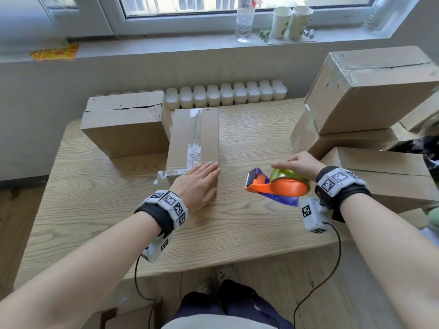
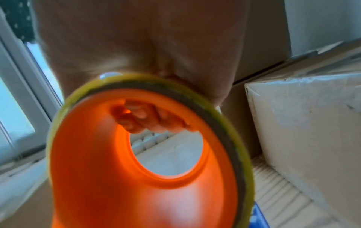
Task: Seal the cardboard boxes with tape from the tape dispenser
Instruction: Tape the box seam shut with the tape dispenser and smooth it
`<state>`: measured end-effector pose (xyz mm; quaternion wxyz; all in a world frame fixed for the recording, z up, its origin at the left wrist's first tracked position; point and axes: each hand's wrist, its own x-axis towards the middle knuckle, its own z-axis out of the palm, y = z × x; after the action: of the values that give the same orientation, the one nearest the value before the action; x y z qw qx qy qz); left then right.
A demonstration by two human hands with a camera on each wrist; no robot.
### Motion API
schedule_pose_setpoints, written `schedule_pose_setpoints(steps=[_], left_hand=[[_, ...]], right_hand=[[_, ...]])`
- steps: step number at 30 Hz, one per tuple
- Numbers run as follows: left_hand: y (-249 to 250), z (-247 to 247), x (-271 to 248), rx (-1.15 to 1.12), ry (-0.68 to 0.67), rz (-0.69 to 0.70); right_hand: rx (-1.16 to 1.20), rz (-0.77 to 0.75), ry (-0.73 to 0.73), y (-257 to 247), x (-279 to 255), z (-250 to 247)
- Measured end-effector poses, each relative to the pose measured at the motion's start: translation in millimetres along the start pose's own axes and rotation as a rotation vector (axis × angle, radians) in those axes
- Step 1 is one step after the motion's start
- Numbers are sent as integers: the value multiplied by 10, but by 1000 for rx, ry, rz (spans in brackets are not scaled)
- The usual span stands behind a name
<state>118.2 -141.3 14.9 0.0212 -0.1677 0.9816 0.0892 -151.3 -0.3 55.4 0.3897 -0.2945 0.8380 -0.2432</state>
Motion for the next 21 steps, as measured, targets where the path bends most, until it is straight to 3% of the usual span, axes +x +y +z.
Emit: schedule_pose_setpoints(steps=[9,21], left_hand=[[28,-6,40,-86,-65,-30],[31,19,28,-84,-73,-20]], right_hand=[[243,-106,-14,-238,-110,64],[260,-121,12,-332,-138,146]])
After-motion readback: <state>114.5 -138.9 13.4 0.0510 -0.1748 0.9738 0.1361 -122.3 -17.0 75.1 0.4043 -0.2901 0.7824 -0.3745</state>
